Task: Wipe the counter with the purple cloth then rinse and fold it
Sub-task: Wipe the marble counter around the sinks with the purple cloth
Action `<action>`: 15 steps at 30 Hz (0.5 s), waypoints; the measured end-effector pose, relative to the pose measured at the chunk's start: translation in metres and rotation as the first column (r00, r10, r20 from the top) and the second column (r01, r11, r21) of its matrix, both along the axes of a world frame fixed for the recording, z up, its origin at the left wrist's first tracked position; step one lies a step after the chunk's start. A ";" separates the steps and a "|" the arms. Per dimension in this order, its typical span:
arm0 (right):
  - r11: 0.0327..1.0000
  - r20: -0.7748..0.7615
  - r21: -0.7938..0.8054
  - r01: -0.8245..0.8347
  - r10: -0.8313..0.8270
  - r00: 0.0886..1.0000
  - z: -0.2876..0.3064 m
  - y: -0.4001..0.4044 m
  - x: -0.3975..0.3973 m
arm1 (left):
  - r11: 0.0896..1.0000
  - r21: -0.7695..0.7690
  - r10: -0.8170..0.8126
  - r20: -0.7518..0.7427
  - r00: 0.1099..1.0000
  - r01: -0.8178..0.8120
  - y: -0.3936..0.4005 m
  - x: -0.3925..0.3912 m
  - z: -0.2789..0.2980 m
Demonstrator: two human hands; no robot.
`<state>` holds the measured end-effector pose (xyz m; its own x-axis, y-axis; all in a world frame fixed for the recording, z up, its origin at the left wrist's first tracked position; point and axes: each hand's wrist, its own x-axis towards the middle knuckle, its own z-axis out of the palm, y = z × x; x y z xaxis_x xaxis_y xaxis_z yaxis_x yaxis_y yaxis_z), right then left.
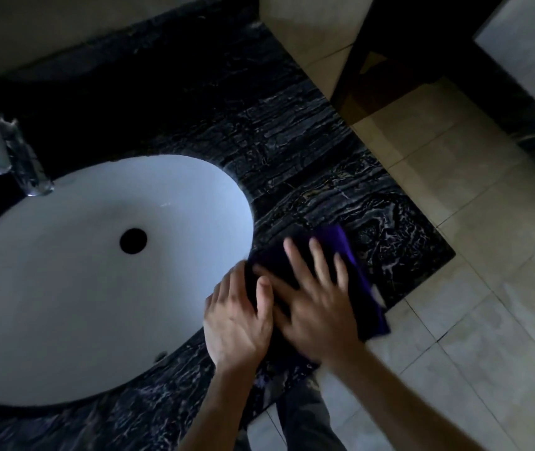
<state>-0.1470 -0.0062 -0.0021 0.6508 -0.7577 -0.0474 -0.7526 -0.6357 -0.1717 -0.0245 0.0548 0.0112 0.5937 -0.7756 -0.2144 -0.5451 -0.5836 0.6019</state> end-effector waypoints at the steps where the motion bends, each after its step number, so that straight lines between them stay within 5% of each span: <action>1: 1.000 -0.014 -0.021 0.004 -0.004 1.000 -0.002 -0.026 0.002 | 1.000 -0.009 -0.004 0.000 1.000 0.004 0.000 -0.001 0.001; 7: 0.973 -0.062 -0.023 0.230 -0.231 0.971 -0.006 -0.134 0.038 | 0.998 -0.031 0.045 -0.029 0.999 -0.046 0.002 -0.004 0.005; 15: 0.994 -0.023 0.078 -0.078 0.080 0.997 0.006 0.041 -0.005 | 0.976 -0.107 0.179 -0.088 0.980 -0.188 0.009 -0.006 0.003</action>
